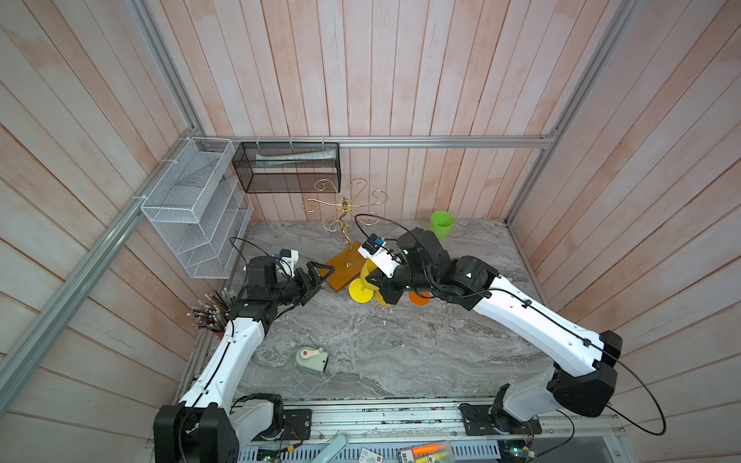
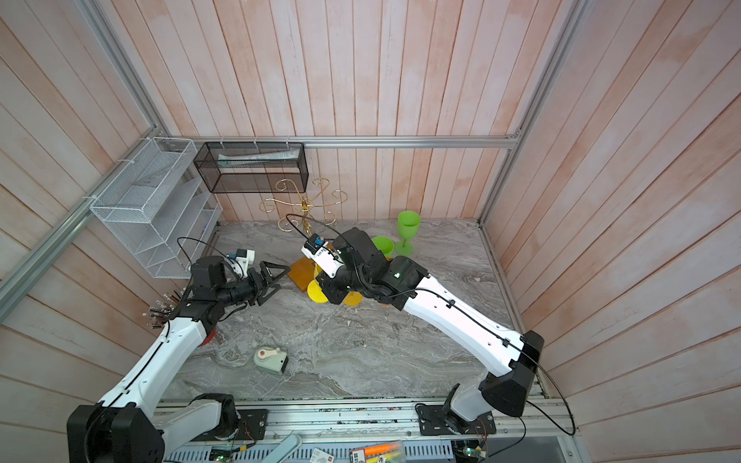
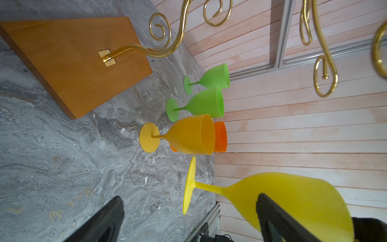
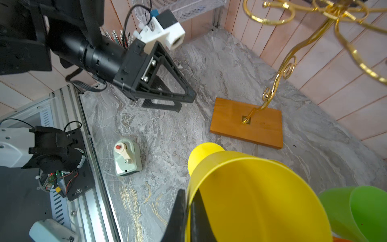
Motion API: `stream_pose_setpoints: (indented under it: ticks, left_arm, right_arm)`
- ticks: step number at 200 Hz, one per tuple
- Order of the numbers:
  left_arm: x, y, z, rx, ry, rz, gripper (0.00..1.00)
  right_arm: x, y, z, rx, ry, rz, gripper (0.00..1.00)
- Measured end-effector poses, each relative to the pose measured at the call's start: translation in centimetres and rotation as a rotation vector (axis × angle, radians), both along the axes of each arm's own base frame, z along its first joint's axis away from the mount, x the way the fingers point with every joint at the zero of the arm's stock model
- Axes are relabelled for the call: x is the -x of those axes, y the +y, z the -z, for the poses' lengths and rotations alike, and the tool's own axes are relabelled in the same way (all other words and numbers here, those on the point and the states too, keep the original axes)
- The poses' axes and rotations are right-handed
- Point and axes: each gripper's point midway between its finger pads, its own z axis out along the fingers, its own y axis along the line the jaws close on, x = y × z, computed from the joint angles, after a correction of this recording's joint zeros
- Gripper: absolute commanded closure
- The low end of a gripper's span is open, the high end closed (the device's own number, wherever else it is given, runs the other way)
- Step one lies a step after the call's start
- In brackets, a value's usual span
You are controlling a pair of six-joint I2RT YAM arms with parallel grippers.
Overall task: Take the wine glass off the wine glass rack
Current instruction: Place the wine glass at the center of the table.
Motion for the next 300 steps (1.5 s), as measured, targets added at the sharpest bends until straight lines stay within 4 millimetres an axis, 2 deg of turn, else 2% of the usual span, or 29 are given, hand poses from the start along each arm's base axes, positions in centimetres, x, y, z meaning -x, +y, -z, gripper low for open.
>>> stream_pose_setpoints:
  ticks: [57,119,156,231,279,300]
  left_arm:
    - [-0.1,0.2,-0.1,-0.021,-0.003,-0.007,0.0]
    - [0.0,0.3,0.2,-0.029,0.011,-0.009,0.0]
    - [-0.1,0.3,0.4,-0.031,0.019,-0.01,0.0]
    - [-0.5,0.5,0.1,-0.04,0.012,-0.026,0.0]
    - [-0.5,0.6,0.1,-0.043,0.013,-0.033,0.0]
    - [-0.5,0.7,0.2,-0.047,0.016,-0.039,0.0]
  right_arm:
    - [0.3,-1.0,3.9,0.104,0.041,0.028,1.0]
    - [0.4,-0.2,7.3,0.176,0.084,0.009,1.0]
    - [0.5,0.2,8.7,0.209,0.098,-0.005,1.0]
    - [2.3,0.8,13.5,0.329,0.121,-0.038,1.0]
    - [1.5,0.3,15.0,0.381,0.097,0.0,1.0]
    - [1.0,0.3,15.1,0.386,0.077,0.018,1.0]
